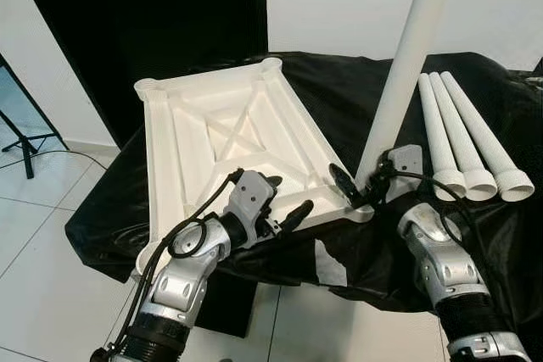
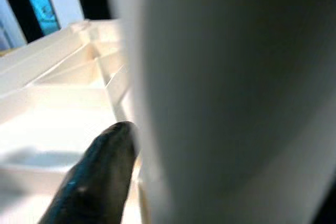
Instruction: Building children table
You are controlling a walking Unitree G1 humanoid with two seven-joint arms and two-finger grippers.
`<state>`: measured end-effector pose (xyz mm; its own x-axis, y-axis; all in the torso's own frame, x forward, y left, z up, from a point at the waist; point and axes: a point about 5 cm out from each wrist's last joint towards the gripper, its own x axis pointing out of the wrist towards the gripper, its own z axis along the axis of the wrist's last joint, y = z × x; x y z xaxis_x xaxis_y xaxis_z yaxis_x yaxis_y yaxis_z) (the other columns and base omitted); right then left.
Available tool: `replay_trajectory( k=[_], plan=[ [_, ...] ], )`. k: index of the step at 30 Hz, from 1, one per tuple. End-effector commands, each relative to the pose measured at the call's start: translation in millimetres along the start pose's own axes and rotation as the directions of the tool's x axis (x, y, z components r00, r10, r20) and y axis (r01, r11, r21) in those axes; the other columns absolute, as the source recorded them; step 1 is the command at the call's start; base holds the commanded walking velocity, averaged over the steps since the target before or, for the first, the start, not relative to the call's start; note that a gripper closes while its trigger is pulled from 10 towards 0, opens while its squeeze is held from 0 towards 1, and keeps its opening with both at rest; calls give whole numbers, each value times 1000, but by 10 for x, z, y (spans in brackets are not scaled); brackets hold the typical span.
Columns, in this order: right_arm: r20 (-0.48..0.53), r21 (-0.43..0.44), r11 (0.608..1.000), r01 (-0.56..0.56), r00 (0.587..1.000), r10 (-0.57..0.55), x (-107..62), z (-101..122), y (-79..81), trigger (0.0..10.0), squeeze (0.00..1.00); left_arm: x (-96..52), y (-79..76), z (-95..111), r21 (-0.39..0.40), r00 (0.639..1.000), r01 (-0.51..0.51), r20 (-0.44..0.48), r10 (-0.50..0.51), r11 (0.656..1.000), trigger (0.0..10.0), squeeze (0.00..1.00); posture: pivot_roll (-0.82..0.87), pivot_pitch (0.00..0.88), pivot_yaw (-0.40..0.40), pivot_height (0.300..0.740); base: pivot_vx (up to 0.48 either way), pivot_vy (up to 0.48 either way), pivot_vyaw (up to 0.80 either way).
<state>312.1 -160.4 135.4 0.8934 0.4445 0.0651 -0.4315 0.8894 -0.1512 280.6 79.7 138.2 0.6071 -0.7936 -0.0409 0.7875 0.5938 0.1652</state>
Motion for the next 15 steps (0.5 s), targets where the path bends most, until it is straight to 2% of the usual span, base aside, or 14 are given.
replay_trajectory(
  k=[1, 9, 13, 15],
  plan=[
    [-16, -11, 999, -51, 999, 51, 13, -28, 30, 0, 0, -23, 34, -21, 11, 998, -54, -9, 54, 998, 10000, 0, 23, 0, -3, 740, 0, 0, 0],
    [-32, 15, 998, -56, 998, 56, -59, -79, 28, 0, 0, -39, 24, -31, 10, 999, -51, -13, 52, 999, 10000, 0, 22, 0, -1, 740, 0, 0, 0],
    [-52, 1, 1000, 5, 999, -5, -97, -135, 22, 0, 0, -43, 19, -34, 10, 999, -46, -15, 46, 999, 10000, 0, 18, 0, -2, 740, 0, 0, 0],
    [-65, -6, 996, 95, 993, -95, -112, -166, 21, 0, 0, -43, 16, -37, 11, 999, -43, -16, 43, 999, 10000, 0, 16, 0, -2, 740, 0, 0, 0]
  ],
)
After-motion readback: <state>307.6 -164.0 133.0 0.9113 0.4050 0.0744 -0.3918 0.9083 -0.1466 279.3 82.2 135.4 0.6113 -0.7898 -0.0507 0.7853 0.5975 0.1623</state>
